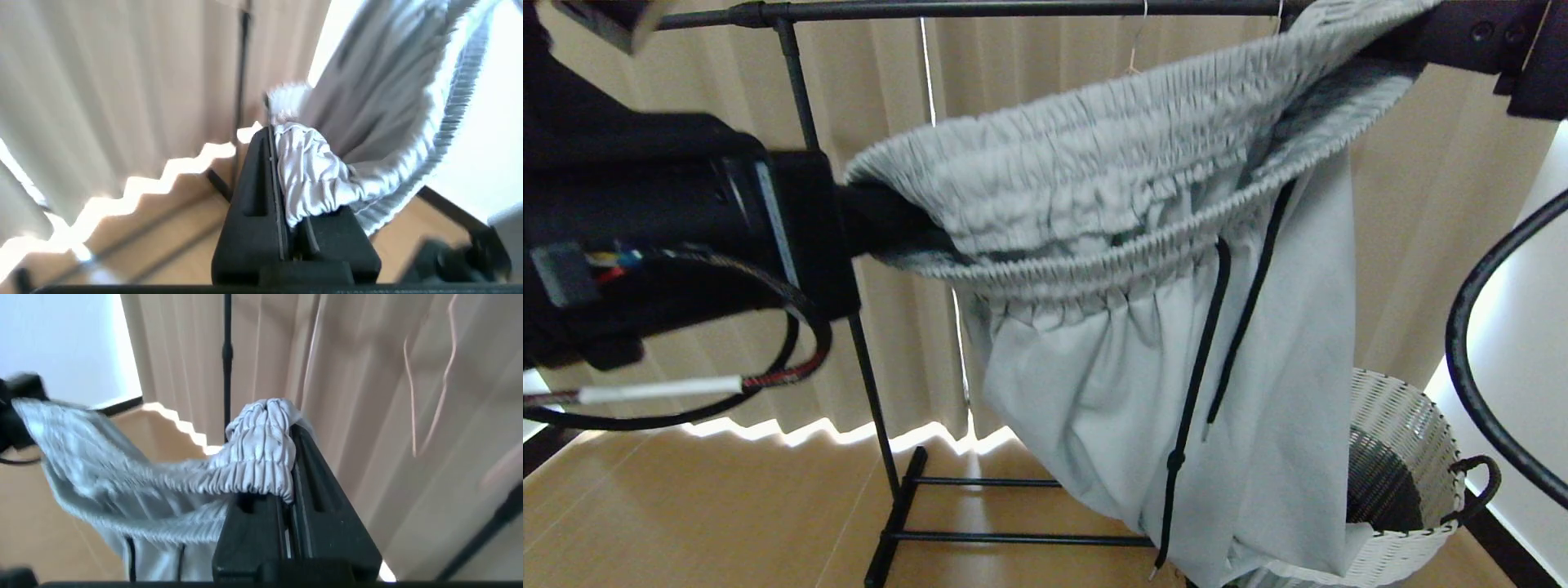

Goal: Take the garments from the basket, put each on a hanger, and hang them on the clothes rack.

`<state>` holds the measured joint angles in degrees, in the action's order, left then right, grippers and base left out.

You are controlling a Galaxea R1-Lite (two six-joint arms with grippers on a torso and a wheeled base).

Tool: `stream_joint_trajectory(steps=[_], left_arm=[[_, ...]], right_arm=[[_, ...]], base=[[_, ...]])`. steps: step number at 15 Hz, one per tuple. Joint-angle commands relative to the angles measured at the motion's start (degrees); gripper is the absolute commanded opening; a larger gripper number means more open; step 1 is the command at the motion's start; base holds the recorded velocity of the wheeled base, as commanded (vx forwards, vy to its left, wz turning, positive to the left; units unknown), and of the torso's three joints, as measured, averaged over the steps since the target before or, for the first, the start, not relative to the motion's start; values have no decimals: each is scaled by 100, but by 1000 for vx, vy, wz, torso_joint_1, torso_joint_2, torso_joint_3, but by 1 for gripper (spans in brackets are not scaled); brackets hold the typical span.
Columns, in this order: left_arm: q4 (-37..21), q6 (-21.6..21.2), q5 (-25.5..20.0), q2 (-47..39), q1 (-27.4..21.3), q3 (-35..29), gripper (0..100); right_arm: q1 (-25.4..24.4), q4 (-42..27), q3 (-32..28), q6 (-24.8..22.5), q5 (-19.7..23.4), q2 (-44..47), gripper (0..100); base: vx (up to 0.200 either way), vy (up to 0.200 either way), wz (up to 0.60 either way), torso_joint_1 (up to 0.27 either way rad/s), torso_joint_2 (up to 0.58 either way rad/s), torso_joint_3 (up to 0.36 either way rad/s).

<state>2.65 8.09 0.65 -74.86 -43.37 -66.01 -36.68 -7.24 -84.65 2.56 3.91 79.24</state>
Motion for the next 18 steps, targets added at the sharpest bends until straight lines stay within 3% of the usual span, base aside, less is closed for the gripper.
stream_joint_trajectory(steps=[1, 4, 8, 13, 18], left_arm=[[-388, -185, -12, -90, 374, -720, 0], [-616, -555, 6, -688, 804, -1661, 0], [-651, -722, 6, -899, 839, -2144, 0], [-713, -757, 58, -916, 787, -1186, 0], [-739, -783, 155, -925, 655, -905, 0]], right_arm=[[3, -14, -394, 8, -5, 329, 0], [117, 100, -561, -1, -49, 505, 0], [276, 302, -957, -1, -40, 672, 0], [407, 329, -95, -1, -251, 681, 0], [407, 460, 388, 8, -339, 602, 0]], base=[[0, 0, 0, 0, 0, 0], [0, 0, 0, 0, 0, 0], [0, 0, 0, 0, 0, 0], [0, 0, 0, 0, 0, 0], [0, 0, 0, 0, 0, 0]])
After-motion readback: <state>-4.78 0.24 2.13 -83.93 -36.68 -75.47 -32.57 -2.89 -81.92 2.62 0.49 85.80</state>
